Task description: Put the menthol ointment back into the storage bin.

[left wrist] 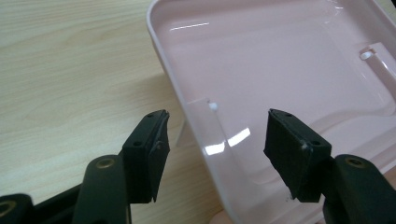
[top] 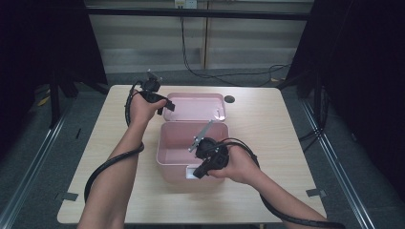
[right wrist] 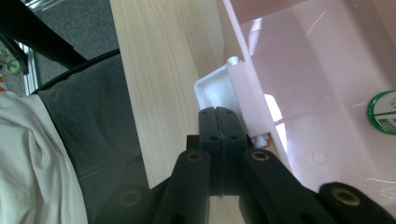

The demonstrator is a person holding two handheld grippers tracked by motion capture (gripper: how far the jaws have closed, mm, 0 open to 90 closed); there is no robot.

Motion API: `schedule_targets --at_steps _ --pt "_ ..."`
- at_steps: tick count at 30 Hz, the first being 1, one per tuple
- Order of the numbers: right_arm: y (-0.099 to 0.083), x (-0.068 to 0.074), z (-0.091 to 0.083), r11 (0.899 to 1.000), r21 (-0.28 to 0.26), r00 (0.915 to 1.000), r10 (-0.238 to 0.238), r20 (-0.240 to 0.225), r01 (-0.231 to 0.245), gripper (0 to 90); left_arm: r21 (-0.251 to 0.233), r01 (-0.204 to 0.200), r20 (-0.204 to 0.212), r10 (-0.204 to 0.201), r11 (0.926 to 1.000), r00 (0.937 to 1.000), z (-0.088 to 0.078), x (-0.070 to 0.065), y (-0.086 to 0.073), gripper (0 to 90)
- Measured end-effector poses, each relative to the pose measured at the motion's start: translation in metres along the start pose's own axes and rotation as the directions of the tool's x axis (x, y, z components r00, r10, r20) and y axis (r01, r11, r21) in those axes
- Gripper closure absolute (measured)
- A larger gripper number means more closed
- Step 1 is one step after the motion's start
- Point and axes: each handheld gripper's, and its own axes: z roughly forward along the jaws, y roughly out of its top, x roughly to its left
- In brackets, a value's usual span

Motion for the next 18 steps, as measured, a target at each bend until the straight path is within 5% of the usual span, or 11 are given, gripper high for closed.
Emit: schedule_targets --at_steps 18 --pt "-0.001 -0.002 0.001 1.000 -0.009 0.9999 -0.011 -0.009 0.011 90.0 0.018 0.018 -0.026 -0.017 0.9997 0.9995 0.015 0.004 0.010 44.1"
